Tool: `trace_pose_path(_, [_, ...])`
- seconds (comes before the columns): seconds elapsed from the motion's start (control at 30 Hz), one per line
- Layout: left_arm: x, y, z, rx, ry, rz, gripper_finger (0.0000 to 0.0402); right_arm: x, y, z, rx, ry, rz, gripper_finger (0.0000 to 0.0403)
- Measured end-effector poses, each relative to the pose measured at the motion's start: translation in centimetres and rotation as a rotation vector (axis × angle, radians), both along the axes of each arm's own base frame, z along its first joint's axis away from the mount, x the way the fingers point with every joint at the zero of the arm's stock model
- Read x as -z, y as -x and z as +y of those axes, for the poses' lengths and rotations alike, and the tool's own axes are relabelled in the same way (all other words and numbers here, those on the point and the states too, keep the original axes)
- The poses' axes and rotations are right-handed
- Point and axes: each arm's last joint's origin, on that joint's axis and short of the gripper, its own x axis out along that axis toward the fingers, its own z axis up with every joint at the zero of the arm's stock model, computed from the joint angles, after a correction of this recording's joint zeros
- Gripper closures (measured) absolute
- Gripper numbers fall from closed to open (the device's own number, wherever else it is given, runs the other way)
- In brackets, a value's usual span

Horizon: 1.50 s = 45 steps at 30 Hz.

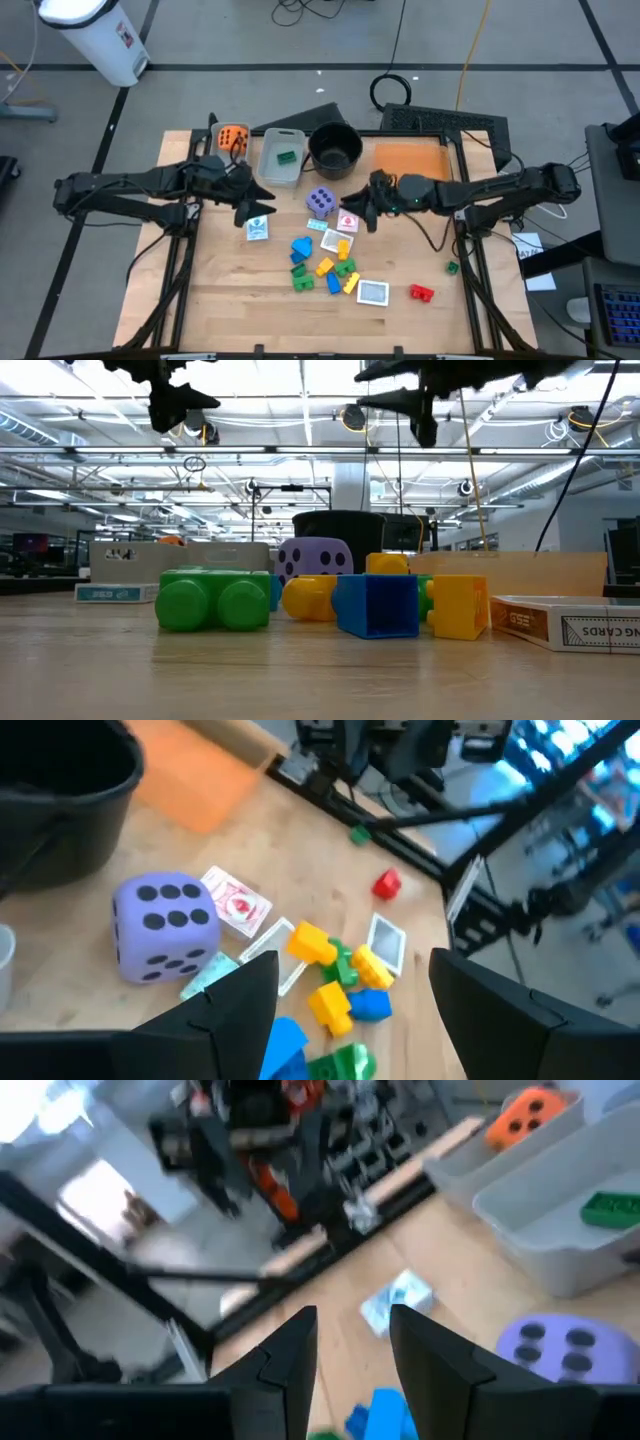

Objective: Pick & Place Toys
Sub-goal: Put the green game piece into the right gray bin

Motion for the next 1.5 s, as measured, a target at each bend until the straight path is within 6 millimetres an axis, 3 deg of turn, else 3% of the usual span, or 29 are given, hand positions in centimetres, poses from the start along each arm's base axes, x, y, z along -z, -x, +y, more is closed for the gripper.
trace_pose_path(0.1, [0.2,-0.2,0.0,0.029,-0.059,0.012,0.0135,-1.7,-0.8,2.0,-0.059,0.04,0.107,0.0277])
trace_pose_path(0.27, [0.4,-0.1,0.0,0.052,-0.111,0.023,0.0135,-2.7,-1.1,5.7,-0.212,0.123,0.456,0.0277])
trace_pose_path(0.4, [0.5,0.0,-0.1,0.064,-0.135,0.03,0.0135,-1.8,0.1,8.3,-0.428,0.164,0.811,0.0277])
trace_pose_path(0.53, [0.7,0.1,-0.1,0.067,-0.134,0.058,0.0135,-0.4,2.0,9.8,-0.637,0.05,1.129,0.0277])
trace_pose_path(0.7, [1.0,0.2,-0.1,0.07,-0.132,0.087,0.0135,0.8,4.3,10.3,-0.673,-0.02,1.462,0.0277])
trace_pose_path(1.17, [1.3,0.4,-0.1,0.083,-0.148,0.126,0.0135,6.3,6.9,9.4,-0.552,-0.095,1.737,0.0277])
trace_pose_path(1.5, [1.3,0.5,-0.1,0.082,-0.146,0.128,0.0135,9.6,8.0,9.2,-0.587,-0.202,1.758,0.0264])
